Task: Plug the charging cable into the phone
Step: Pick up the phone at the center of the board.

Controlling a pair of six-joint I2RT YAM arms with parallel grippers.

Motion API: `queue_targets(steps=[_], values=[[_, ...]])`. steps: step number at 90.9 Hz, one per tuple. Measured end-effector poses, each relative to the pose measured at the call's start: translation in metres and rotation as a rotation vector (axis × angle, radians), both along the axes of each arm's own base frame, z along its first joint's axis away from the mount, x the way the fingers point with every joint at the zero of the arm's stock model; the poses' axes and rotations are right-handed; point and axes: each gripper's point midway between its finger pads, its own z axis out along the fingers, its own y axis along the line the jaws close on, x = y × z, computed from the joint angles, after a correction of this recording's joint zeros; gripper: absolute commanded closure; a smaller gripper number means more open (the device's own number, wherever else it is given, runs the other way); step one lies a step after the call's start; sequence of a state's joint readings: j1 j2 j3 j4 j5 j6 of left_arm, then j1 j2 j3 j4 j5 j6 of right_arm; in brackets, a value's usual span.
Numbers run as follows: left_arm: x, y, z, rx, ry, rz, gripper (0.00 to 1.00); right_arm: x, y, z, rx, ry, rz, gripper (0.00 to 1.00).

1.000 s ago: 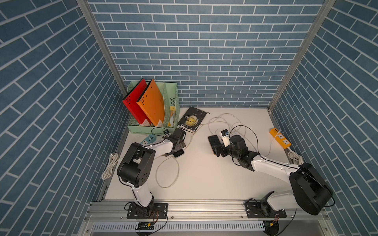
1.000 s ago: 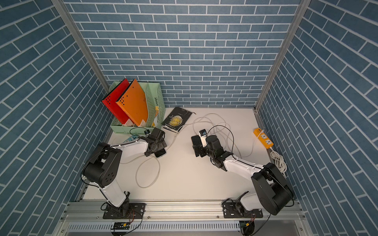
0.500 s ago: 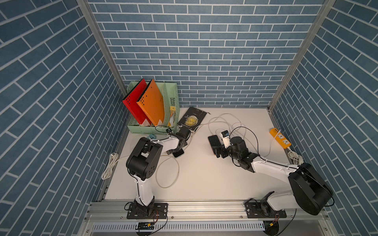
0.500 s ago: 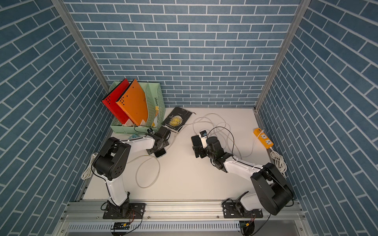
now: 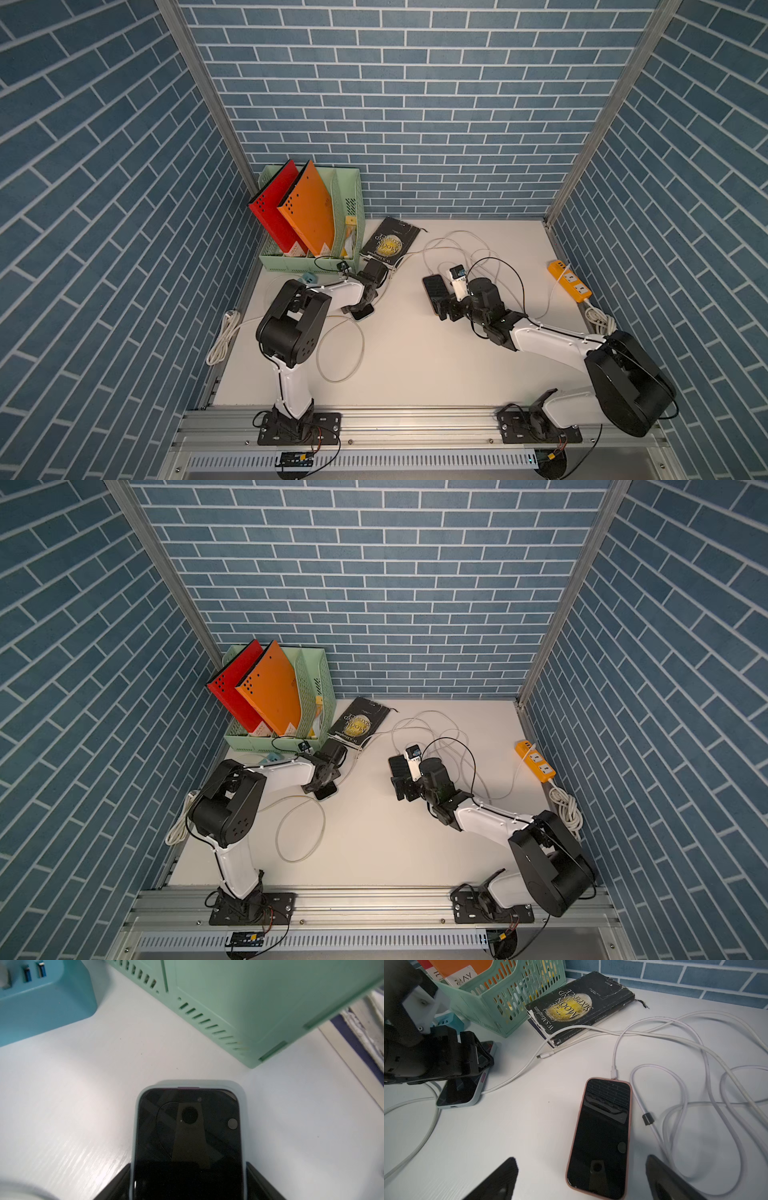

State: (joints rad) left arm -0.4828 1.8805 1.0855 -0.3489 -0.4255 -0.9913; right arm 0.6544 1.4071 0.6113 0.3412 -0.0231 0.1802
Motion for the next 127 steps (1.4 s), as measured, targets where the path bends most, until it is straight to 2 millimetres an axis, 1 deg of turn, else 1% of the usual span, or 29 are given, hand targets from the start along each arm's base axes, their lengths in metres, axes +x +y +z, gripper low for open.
queue_targets(steps=[8,14,20,31,38,46,57,68,81,92,108,118,127], values=[[-0.003,-0.004,0.004,-0.030,-0.001,-0.011,0.49,0.000,0.000,-0.005,-0.006,0.009,0.000,0.03],[-0.005,-0.006,0.014,-0.055,-0.016,-0.021,0.51,0.000,0.000,-0.010,-0.013,0.022,-0.002,0.03],[-0.003,-0.009,0.031,-0.083,-0.053,-0.034,0.51,0.000,0.000,-0.015,-0.019,0.031,-0.002,0.03],[0.007,-0.017,0.073,-0.142,-0.165,-0.066,0.54,0.000,0.000,-0.020,-0.028,0.044,-0.003,0.04],[0.011,-0.021,0.090,-0.169,-0.212,-0.088,0.55,0.000,0.000,-0.023,-0.032,0.050,-0.003,0.05],[0.011,-0.027,0.103,-0.209,-0.259,-0.119,0.55,0.000,0.001,-0.024,-0.029,0.051,0.001,0.06],[-0.002,-0.032,0.107,-0.272,-0.305,-0.183,0.54,-0.005,0.012,-0.017,0.020,0.044,0.055,0.06],[-0.013,-0.041,0.108,-0.344,-0.347,-0.254,0.54,-0.020,0.033,-0.004,0.140,0.053,0.162,0.09],[-0.012,-0.057,0.113,-0.414,-0.388,-0.327,0.54,-0.036,0.062,0.023,0.306,0.059,0.282,0.12],[-0.008,-0.066,0.120,-0.447,-0.421,-0.361,0.54,-0.041,0.087,0.037,0.394,0.086,0.352,0.16],[-0.005,-0.074,0.127,-0.479,-0.451,-0.387,0.54,-0.041,0.118,0.040,0.444,0.144,0.408,0.19],[-0.004,-0.077,0.130,-0.489,-0.460,-0.395,0.54,-0.042,0.131,0.038,0.461,0.176,0.428,0.20],[-0.004,-0.079,0.127,-0.492,-0.456,-0.399,0.53,-0.039,0.140,0.037,0.476,0.204,0.437,0.24]])
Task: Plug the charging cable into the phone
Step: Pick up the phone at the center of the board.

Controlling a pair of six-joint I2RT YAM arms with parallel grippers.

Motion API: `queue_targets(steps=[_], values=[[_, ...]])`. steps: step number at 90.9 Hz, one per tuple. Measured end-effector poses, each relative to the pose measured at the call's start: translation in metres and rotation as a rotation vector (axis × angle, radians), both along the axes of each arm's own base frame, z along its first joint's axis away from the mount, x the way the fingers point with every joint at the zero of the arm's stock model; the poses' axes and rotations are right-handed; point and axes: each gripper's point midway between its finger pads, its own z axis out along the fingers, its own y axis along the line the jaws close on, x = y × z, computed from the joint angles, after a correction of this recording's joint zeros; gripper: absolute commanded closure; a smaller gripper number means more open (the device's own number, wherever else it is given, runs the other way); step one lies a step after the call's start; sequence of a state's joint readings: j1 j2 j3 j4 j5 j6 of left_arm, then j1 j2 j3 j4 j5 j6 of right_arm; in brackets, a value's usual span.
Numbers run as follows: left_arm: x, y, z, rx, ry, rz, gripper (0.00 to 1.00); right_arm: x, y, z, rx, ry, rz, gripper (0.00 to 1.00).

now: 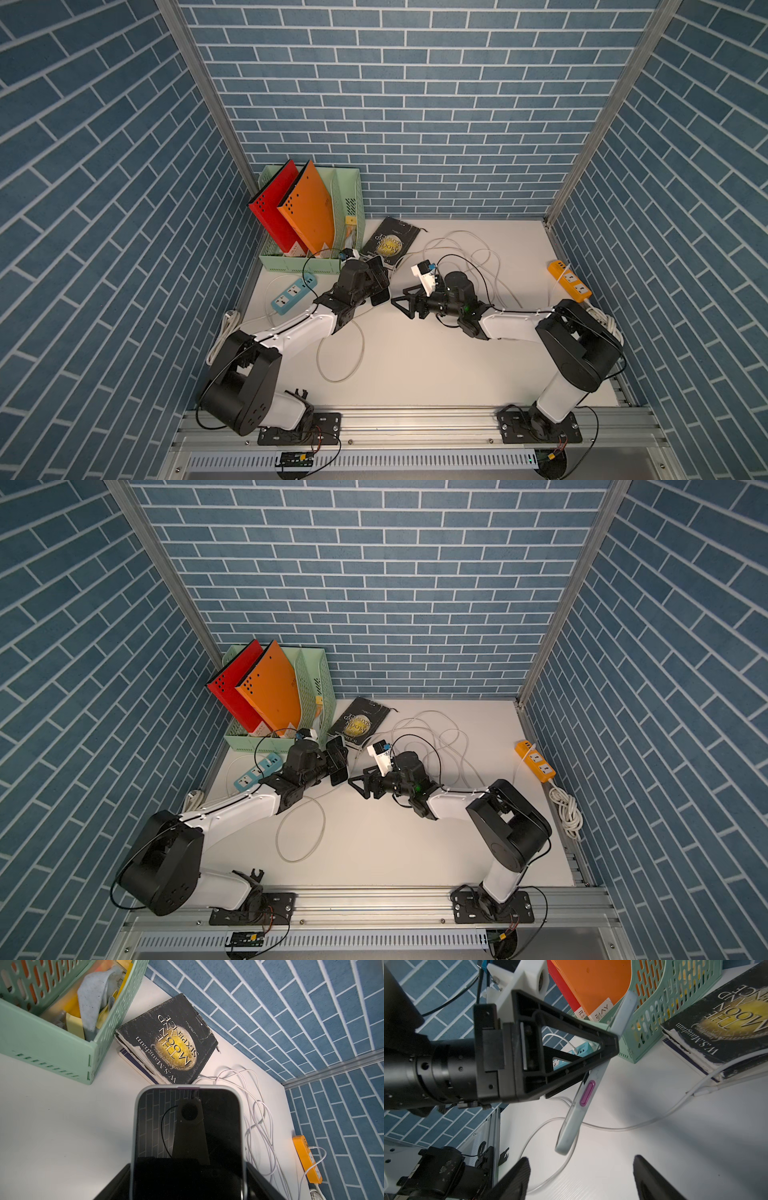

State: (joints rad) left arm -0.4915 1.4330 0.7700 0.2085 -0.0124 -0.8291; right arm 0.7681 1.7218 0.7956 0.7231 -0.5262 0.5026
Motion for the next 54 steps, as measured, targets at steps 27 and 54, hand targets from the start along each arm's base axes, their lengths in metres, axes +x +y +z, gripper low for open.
queue_targets(steps=[27,54], values=[[-0.001,-0.004,-0.007,0.007,0.016,-0.022,0.50,0.017,0.027,-0.004,0.025,0.070,0.020,0.38],[-0.004,-0.003,-0.009,0.018,0.008,-0.030,0.37,0.027,0.040,-0.023,0.018,0.193,0.003,0.96]])
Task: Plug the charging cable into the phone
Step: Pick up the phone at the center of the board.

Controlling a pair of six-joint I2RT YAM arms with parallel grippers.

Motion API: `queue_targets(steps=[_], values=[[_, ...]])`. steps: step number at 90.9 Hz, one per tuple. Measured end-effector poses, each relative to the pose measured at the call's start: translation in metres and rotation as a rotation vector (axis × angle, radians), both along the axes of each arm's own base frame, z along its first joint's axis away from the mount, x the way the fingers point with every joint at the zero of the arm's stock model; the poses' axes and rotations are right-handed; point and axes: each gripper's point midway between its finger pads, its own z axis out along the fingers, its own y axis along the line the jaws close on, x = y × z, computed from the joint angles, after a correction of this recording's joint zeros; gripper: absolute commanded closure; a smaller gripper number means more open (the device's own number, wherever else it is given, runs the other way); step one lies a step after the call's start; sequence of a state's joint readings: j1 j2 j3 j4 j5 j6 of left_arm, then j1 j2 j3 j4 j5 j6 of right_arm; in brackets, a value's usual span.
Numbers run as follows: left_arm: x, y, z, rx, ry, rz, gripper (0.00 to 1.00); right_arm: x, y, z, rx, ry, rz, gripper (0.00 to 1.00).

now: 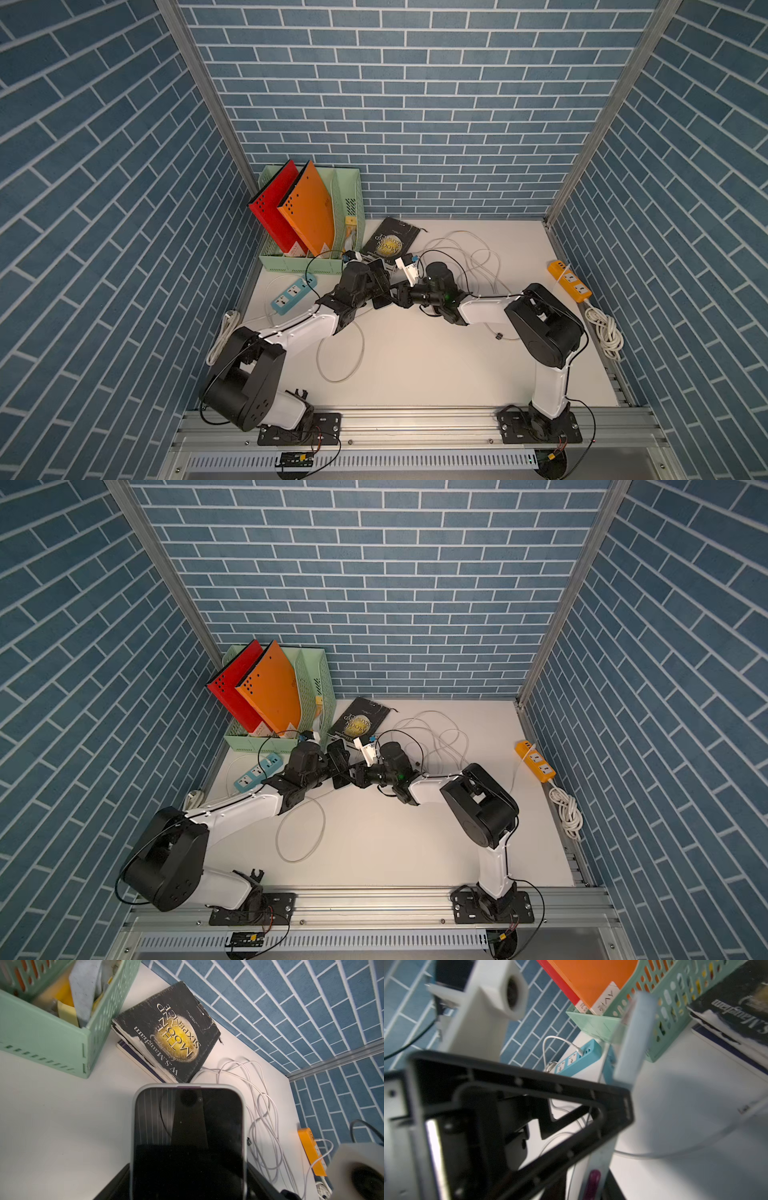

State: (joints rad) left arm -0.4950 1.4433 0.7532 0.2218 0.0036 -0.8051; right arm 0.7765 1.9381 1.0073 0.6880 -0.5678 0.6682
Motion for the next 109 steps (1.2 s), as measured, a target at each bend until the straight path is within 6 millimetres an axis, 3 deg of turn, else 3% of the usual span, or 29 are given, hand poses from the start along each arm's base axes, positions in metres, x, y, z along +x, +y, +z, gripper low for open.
queue_targets(steps=[13,19,36,51,64,83,109], values=[[-0.001,0.001,0.001,0.004,-0.006,-0.002,0.04,0.000,0.001,0.001,0.011,-0.012,0.018,1.00],[-0.001,-0.002,0.005,-0.007,-0.016,-0.013,0.00,-0.001,0.000,0.000,0.013,-0.008,0.022,1.00],[-0.010,0.002,0.027,-0.015,-0.083,-0.031,0.00,-0.001,-0.015,0.001,0.060,0.024,0.017,1.00],[-0.034,0.012,0.071,-0.095,-0.255,-0.069,0.00,0.015,-0.063,0.003,0.158,0.126,-0.052,1.00],[-0.048,0.000,0.087,-0.166,-0.351,-0.172,0.01,0.023,-0.093,0.029,0.313,0.185,-0.073,1.00],[-0.058,-0.029,0.080,-0.265,-0.373,-0.341,0.08,-0.014,-0.094,0.062,0.430,0.196,0.057,1.00],[-0.062,-0.056,0.078,-0.408,-0.378,-0.475,0.27,-0.038,-0.088,0.052,0.433,0.308,0.131,1.00]])
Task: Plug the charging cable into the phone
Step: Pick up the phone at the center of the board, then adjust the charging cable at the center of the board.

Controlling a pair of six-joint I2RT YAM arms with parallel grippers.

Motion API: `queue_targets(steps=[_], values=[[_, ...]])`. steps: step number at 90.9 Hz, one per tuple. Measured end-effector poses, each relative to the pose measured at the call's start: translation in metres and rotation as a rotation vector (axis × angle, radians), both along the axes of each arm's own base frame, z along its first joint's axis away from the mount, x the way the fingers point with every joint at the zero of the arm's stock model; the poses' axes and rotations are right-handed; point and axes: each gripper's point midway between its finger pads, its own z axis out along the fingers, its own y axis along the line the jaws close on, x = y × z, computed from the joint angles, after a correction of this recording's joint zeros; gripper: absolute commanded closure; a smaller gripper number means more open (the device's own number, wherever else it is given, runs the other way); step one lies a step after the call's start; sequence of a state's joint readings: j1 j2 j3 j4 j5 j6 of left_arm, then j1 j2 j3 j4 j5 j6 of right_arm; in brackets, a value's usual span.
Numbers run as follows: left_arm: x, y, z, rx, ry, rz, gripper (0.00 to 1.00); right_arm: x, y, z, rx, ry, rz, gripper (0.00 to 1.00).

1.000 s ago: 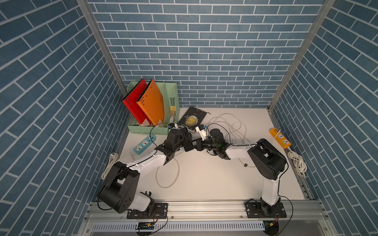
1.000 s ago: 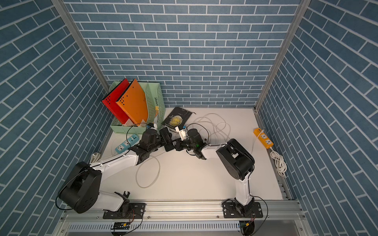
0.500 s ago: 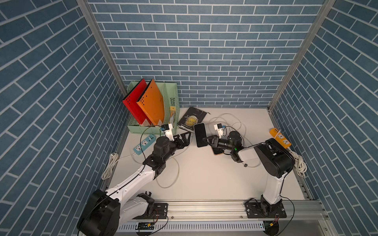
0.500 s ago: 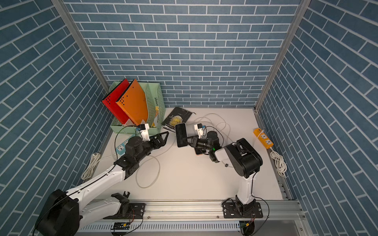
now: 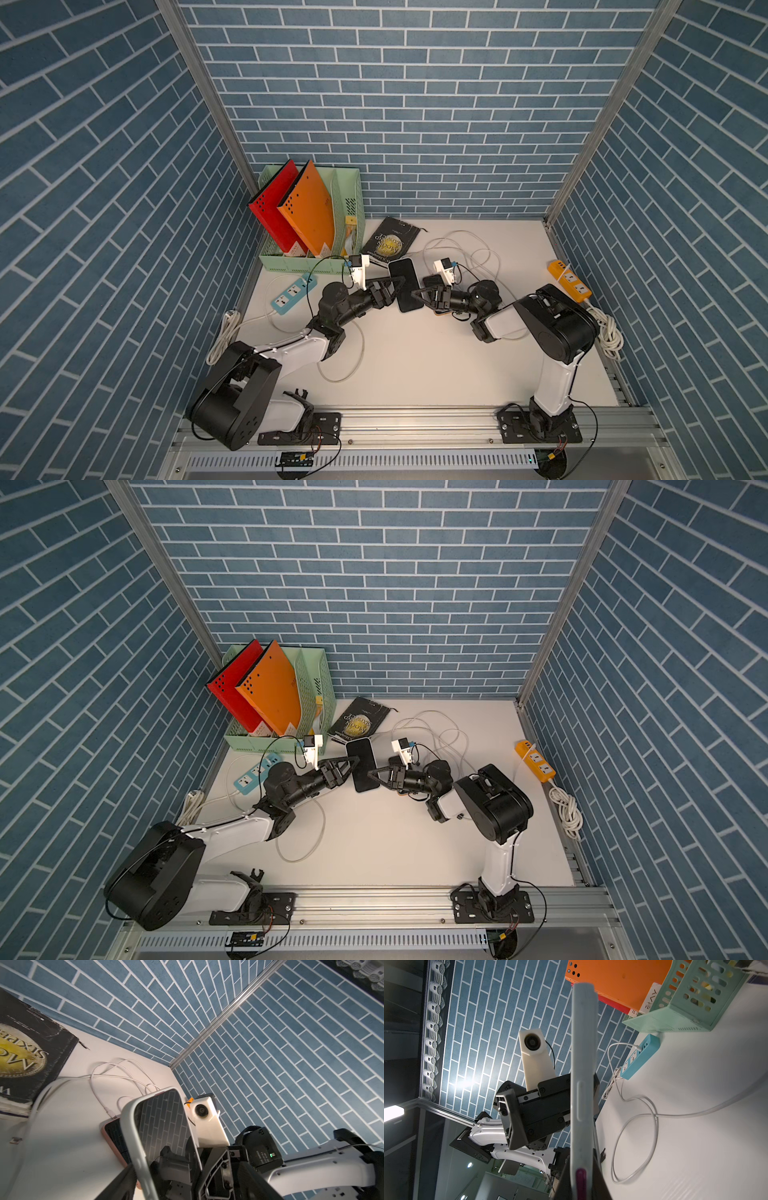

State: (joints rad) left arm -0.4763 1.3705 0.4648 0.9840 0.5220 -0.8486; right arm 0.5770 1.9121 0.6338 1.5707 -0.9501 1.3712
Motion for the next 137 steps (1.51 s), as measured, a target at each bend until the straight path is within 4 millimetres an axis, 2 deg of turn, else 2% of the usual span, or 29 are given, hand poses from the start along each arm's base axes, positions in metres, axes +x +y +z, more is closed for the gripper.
queue_targets(steps=[19,42,61,65,74,79,87,95,107,122,137], values=[[0.005,-0.004,-0.018,-0.012,0.057,-0.024,0.47,0.001,0.001,-0.007,0.000,0.045,0.014,1.00],[0.003,-0.014,-0.025,-0.022,0.075,-0.074,0.49,0.000,0.008,-0.006,0.005,0.062,0.041,1.00],[0.002,-0.017,-0.033,-0.016,0.104,-0.084,0.62,-0.003,0.010,-0.008,0.005,0.073,0.057,1.00],[0.002,-0.017,-0.034,-0.016,0.107,-0.084,0.66,-0.003,0.010,-0.007,0.006,0.071,0.059,1.00],[0.003,-0.017,-0.034,-0.020,0.115,-0.080,0.84,-0.004,0.010,-0.006,0.010,0.062,0.063,1.00],[0.002,-0.017,-0.029,-0.053,0.133,-0.089,1.00,-0.004,0.008,-0.005,0.016,0.035,0.063,0.88],[0.000,-0.020,-0.018,-0.102,0.153,-0.104,1.00,-0.002,0.007,-0.001,0.029,-0.049,0.054,0.78],[0.002,-0.019,-0.020,-0.067,0.131,-0.084,1.00,0.004,0.003,-0.005,0.019,-0.028,0.031,0.65],[0.011,-0.002,-0.025,0.018,0.122,0.031,1.00,0.028,-0.019,-0.015,-0.038,0.006,-0.071,0.58],[0.014,0.037,-0.001,0.060,0.050,0.224,1.00,0.069,-0.052,-0.011,-0.157,-0.061,-0.264,0.57],[0.012,0.069,0.005,0.099,0.033,0.386,1.00,0.126,-0.062,-0.009,-0.402,-0.205,-0.459,0.59]])
